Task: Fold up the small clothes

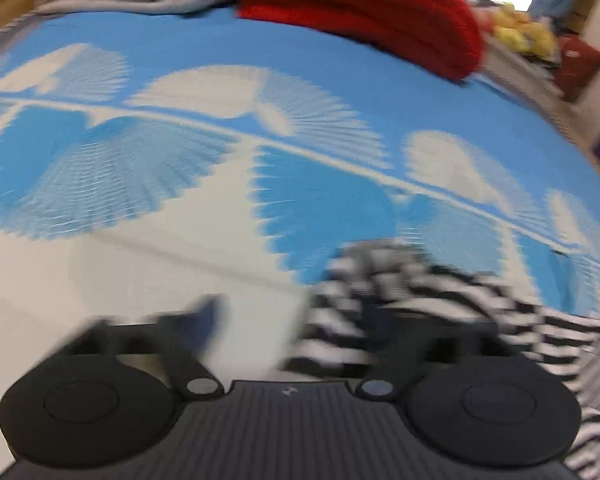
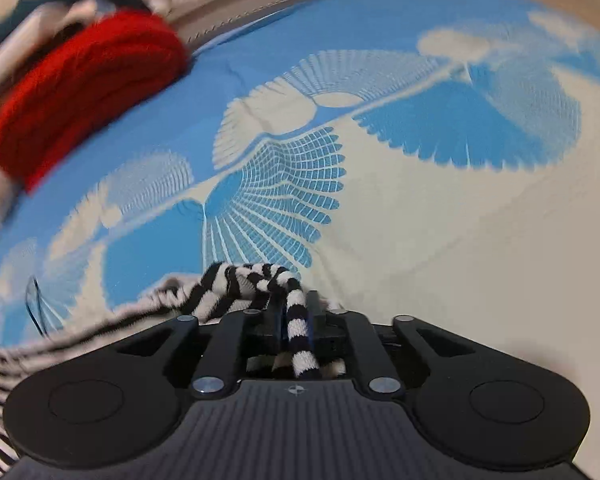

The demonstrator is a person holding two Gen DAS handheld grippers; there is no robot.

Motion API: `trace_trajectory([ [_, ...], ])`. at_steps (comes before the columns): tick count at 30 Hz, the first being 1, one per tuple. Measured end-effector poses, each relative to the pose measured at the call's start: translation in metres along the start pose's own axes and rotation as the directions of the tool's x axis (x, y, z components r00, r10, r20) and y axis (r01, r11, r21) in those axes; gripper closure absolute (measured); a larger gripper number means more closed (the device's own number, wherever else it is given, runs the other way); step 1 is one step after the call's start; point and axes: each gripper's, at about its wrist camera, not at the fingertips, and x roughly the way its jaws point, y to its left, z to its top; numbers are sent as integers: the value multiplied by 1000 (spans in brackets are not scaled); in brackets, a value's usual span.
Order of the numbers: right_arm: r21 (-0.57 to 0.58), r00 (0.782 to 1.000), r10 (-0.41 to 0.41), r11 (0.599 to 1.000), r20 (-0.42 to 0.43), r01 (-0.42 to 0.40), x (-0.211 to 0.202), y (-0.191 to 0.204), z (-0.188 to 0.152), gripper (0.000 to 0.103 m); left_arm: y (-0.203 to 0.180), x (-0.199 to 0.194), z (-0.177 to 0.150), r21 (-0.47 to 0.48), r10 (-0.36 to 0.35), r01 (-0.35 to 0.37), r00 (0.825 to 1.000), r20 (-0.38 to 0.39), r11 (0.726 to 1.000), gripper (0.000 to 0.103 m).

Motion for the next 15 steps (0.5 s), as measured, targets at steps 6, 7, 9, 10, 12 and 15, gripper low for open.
trace_trajectory([
  [6,386,987,158,911,-7,-144,-52,-40,15,44,28,-43,9,-67,-31,33,999,18,997,6],
  [7,393,986,166,906,9,-156,-72,-44,13,42,30,-58,8,-72,-17,19,1000,25,997,6],
  [9,359,986,159,918,57,-169,-109,-48,5,32,29,-83,1,-46,7,-6,1000,26,999,4],
  [10,336,987,144,928,75,-161,-128,-49,0,30,27,-95,-4,-25,31,-31,999,10,999,4],
  [12,270,983,126,950,134,-158,-166,-54,-18,24,23,-118,-20,2,83,-83,996,-37,997,4],
  [15,174,989,48,982,140,-73,-201,-65,-58,22,25,-145,-61,-10,58,-59,995,-84,998,4],
])
